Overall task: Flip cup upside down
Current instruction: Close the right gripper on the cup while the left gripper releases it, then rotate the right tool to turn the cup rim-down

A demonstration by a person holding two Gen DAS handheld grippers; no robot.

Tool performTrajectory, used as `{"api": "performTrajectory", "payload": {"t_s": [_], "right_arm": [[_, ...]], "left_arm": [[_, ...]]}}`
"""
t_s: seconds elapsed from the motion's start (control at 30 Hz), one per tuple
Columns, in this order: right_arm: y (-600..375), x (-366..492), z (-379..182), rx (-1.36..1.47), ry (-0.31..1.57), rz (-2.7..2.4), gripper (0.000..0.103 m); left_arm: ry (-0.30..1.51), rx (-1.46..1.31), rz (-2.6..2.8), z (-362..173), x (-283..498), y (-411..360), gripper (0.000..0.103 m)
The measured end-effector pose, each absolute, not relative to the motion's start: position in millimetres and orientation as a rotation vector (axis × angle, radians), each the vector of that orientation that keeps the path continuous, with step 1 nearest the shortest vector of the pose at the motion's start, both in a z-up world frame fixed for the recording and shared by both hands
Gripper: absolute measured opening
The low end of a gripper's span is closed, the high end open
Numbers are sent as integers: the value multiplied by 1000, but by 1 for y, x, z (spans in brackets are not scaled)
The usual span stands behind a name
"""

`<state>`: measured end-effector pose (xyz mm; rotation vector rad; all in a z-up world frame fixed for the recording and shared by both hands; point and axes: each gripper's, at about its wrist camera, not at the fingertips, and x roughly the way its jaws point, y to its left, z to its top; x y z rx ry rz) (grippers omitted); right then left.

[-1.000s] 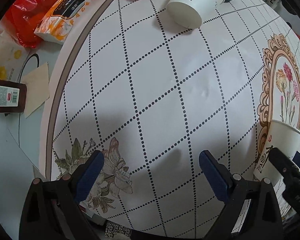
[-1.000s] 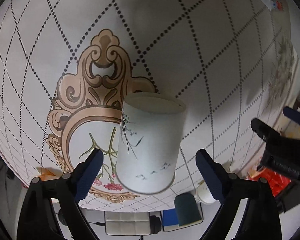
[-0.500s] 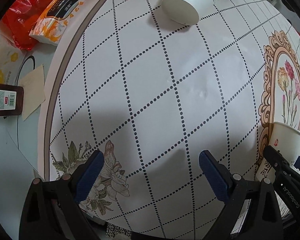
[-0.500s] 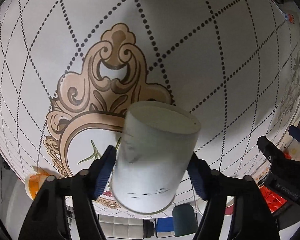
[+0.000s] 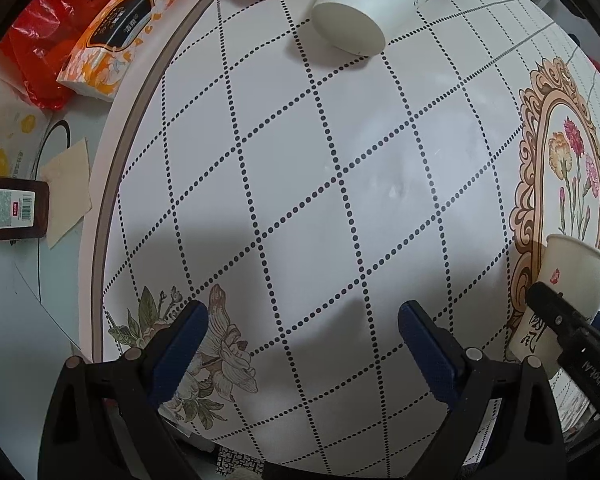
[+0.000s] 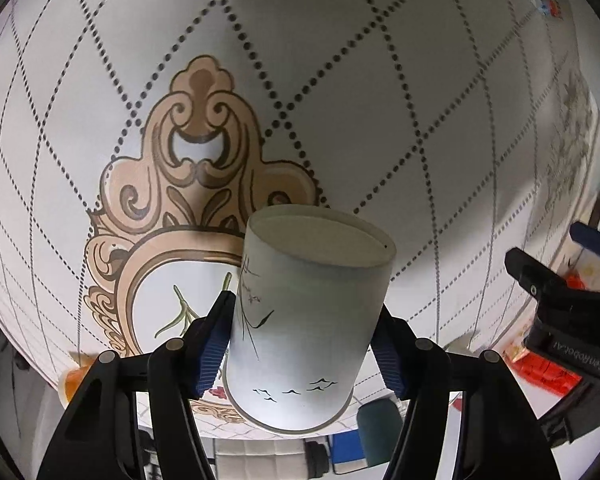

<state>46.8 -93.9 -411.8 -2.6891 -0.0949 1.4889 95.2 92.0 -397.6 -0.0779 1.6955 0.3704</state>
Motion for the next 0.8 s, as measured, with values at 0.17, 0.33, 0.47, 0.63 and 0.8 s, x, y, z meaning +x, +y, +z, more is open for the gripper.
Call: {"api": "performTrajectory", "payload": {"t_s": [0.17, 0.33, 0.47, 0.63, 0.8], "right_arm": [[-70, 53, -407, -2602, 77, 1423, 66], [-43, 61, -399, -2444, 377, 1371, 66], [-23, 70, -393, -2301, 578, 1312, 66], [-14, 94, -393, -2086, 836, 1220, 66], [-17, 126, -395, -1808, 1148, 1103, 66]], "left_arm": [[1695, -63, 367, -395, 96, 87, 98], [1696, -50, 367, -393, 100, 83, 98], [1700, -36, 362, -382, 114, 86, 97], [1699, -25, 350, -379, 121, 79, 97], [1694, -9, 334, -374, 126, 72, 97]]}}
